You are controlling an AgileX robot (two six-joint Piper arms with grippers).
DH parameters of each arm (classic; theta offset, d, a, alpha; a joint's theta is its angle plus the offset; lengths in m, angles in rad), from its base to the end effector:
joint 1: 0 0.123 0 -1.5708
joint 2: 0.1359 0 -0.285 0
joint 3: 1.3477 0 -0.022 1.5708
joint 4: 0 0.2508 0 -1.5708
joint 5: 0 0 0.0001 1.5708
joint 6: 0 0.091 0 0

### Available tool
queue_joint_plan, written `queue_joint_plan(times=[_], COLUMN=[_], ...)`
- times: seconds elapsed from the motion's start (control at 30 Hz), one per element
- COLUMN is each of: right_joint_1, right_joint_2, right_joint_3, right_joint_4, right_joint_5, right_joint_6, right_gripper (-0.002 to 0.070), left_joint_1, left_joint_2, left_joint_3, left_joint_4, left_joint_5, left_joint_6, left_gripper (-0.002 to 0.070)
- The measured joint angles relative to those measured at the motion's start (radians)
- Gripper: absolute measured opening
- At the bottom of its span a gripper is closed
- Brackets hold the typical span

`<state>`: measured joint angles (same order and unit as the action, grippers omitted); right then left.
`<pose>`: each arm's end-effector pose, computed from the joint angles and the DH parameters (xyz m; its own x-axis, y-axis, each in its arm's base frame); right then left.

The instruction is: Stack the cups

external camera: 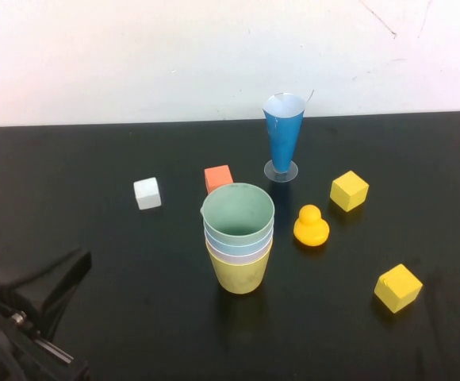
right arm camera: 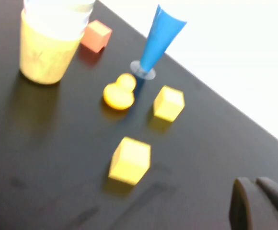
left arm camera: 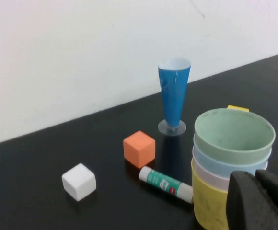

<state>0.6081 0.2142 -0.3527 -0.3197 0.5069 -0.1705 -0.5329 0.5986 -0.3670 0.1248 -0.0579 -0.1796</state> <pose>0.0561 0.0221 0.2752 0.0044 -0.5231 -0.8523 -0.4910 0.7413 -0.4576 0.1121 -0.0668 0.2917 -0.1030 -0.0031 -0.9947 0.5093 0.8588 -0.0554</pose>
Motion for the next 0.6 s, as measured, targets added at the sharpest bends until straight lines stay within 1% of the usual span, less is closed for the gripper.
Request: queue_joint_plan(times=[0.17, 0.37, 0.6], right_joint_1=[0.000, 0.000, 0.000], right_joint_2=[-0.030, -0.030, -0.030], right_joint_3=[0.051, 0.053, 0.053], right_joint_4=[0.023, 0.088, 0.125], right_joint_5=[0.021, 0.087, 0.098], right_joint_6=[0.056, 0.072, 0.093], right_gripper=[-0.0001, -0.0001, -0.0001], left_joint_1=[0.000, 0.000, 0.000], left_joint_2=[0.000, 0.000, 0.000], left_joint_3=[0.000, 0.000, 0.000], left_joint_4=[0.000, 0.001, 0.001], left_joint_5=[-0.013, -0.013, -0.013], left_joint_6=[0.000, 0.000, 0.000], left_gripper=[0.0001, 0.0000, 0.0000])
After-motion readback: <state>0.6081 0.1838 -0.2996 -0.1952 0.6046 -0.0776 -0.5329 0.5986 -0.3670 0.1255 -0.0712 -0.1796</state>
